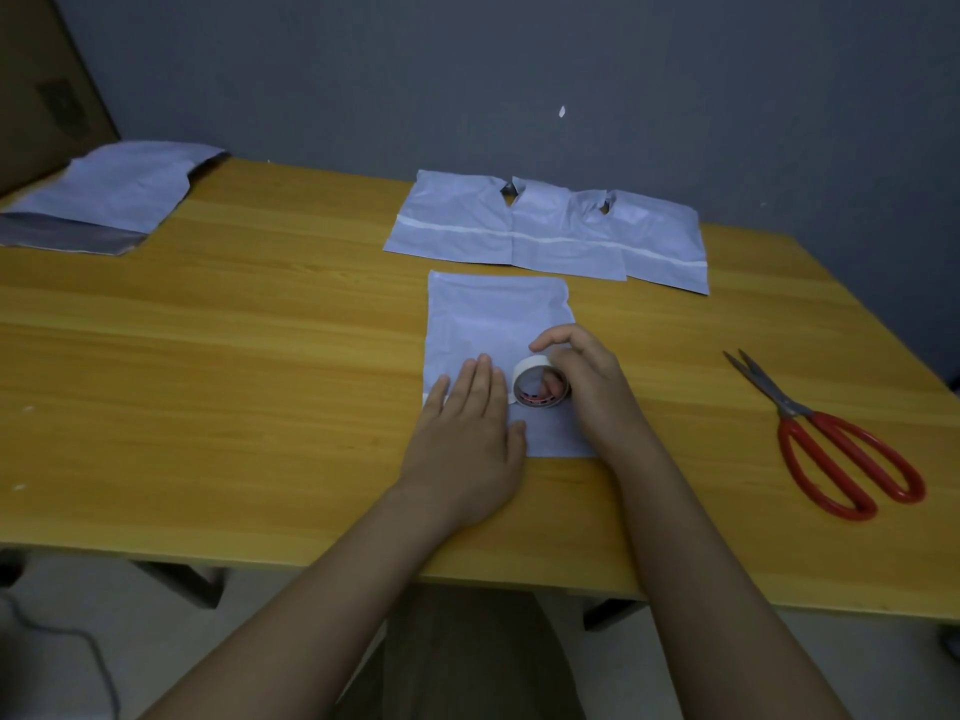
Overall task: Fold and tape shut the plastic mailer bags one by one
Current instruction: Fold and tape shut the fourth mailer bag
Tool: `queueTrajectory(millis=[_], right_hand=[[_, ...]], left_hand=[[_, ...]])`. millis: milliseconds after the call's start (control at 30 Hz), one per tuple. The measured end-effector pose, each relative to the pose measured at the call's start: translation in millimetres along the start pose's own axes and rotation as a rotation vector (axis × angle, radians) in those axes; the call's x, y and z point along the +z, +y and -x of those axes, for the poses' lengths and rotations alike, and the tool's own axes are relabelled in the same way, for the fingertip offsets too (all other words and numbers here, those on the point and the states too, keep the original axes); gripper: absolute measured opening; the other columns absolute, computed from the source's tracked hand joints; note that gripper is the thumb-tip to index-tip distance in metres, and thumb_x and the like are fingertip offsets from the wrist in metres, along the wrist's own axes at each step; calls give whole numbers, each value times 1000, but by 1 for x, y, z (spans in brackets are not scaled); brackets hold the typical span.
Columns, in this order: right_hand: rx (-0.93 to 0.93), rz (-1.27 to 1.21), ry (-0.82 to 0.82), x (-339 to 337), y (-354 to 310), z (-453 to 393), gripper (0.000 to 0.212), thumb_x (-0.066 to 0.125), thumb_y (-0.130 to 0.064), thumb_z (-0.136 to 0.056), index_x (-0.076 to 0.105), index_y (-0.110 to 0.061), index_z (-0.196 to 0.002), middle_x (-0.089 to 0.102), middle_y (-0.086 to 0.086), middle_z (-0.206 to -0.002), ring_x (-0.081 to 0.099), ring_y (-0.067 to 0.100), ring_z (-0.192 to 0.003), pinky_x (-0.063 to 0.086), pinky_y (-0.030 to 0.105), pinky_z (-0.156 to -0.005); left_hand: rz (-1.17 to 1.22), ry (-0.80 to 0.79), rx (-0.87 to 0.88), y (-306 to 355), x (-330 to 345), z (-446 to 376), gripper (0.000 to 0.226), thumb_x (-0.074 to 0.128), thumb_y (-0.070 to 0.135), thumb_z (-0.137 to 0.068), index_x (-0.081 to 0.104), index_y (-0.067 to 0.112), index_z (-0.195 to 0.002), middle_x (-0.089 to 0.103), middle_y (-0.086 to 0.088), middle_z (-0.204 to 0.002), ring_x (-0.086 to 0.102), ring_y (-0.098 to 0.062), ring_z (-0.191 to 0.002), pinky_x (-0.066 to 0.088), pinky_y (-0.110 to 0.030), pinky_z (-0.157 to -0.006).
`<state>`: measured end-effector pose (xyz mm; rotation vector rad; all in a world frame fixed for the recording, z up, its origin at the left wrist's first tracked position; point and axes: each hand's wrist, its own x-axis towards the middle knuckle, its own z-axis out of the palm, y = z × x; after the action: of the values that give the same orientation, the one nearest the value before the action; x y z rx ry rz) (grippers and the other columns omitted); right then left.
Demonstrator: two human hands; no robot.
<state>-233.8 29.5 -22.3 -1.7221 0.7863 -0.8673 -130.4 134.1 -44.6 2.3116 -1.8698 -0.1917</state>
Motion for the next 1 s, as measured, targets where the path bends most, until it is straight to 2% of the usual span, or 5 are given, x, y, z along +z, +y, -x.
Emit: queueTrajectory(millis=[300, 500, 700, 800, 1000], right_hand=[[-60, -1, -3, 0, 5, 0, 6, 48, -9, -93, 51, -12, -97, 40, -4, -52, 40, 10, -53, 36, 20, -55], [-92, 30, 4, 3, 3, -1, 9, 49, -22, -87, 52, -16, -82, 38, 19, -62, 37, 24, -60, 32, 33, -57], [-92, 77, -11, 2, 4, -1, 17, 59, -10, -93, 51, -16, -79, 36, 2, -59, 35, 12, -55, 31, 20, -51], [-95, 67, -9, 2, 3, 0, 18, 59, -8, -92, 51, -17, -79, 38, 2, -61, 36, 13, -57, 32, 20, -52], [-93, 41, 10, 2, 3, 0, 18, 59, -6, -92, 51, -15, -78, 38, -2, -59, 36, 5, -53, 33, 16, -52]], left_hand=[[4, 49, -7, 0, 3, 0, 80, -11, 48, -82, -4, 10, -151, -10, -6, -159, -14, -14, -145, -12, -36, -116], [3, 50, -7, 0, 4, -1, 74, -9, 48, -87, -6, 10, -151, -11, -6, -159, -15, -15, -145, -13, -37, -115], [4, 50, -6, 0, 5, -1, 76, -5, 46, -85, -6, 10, -151, -10, -7, -159, -14, -15, -145, -12, -38, -117], [2, 64, -5, -1, 5, -1, 81, -14, 49, -81, -5, 10, -151, -8, -7, -159, -13, -15, -145, -11, -38, -117], [5, 50, -11, 0, 3, -1, 77, -5, 46, -84, -5, 9, -151, -9, -7, -159, -13, -15, -145, -10, -38, -118]])
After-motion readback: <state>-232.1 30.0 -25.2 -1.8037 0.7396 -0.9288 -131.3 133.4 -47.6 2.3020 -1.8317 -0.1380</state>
